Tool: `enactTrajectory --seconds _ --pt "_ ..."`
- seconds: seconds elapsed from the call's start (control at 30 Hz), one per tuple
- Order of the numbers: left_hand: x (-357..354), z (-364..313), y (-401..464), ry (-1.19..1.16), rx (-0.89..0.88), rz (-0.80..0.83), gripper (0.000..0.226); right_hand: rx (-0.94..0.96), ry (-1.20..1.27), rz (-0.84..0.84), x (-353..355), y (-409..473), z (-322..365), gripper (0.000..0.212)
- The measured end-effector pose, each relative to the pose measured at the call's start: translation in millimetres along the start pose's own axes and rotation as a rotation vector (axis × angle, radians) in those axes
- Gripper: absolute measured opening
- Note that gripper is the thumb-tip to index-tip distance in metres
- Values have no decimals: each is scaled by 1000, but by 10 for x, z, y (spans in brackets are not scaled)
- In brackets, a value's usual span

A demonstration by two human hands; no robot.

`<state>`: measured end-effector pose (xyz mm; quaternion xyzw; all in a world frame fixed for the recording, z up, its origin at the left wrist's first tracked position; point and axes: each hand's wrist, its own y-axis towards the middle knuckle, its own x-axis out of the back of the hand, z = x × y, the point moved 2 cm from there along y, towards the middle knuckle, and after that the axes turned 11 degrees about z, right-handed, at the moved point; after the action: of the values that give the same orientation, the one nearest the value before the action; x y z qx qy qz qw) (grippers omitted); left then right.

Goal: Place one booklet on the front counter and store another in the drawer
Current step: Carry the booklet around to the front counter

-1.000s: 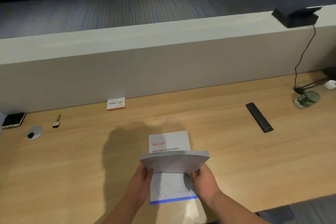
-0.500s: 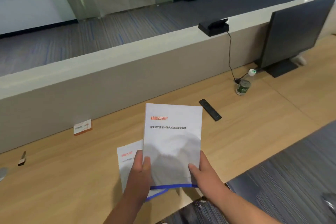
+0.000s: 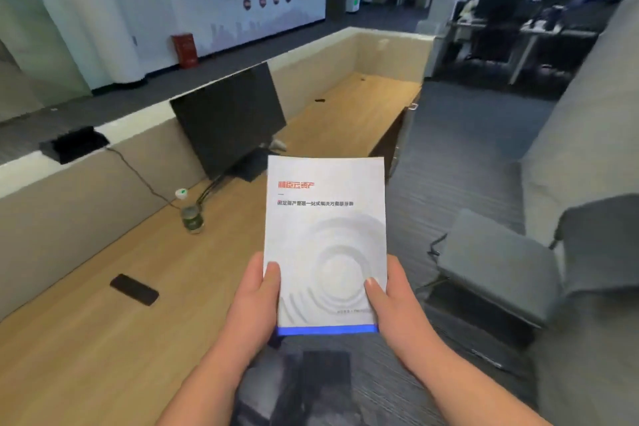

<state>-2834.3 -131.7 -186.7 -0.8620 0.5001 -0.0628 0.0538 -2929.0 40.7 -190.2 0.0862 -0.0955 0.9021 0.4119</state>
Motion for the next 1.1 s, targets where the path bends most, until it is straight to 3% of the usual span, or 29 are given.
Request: enactTrajectory --seconds 0.1,0.37,0.47,0.63,1.1 --pt "-897 -360 290 -15 -52 77 25 34 11 -150 912 -1 25 30" --pt "-2037 -856 938 61 -125 330 17 86 165 -357 2171 226 19 29" --pt "-2192 -898 1249 134 -152 372 20 106 180 -380 2370 451 5 31" --pt "-2305 -955 2049 60 -175 469 18 110 159 -401 2591 1181 -15 31" --pt "-2416 -1707 5317 78 -183 463 18 91 323 -409 3289 4374 150 31"
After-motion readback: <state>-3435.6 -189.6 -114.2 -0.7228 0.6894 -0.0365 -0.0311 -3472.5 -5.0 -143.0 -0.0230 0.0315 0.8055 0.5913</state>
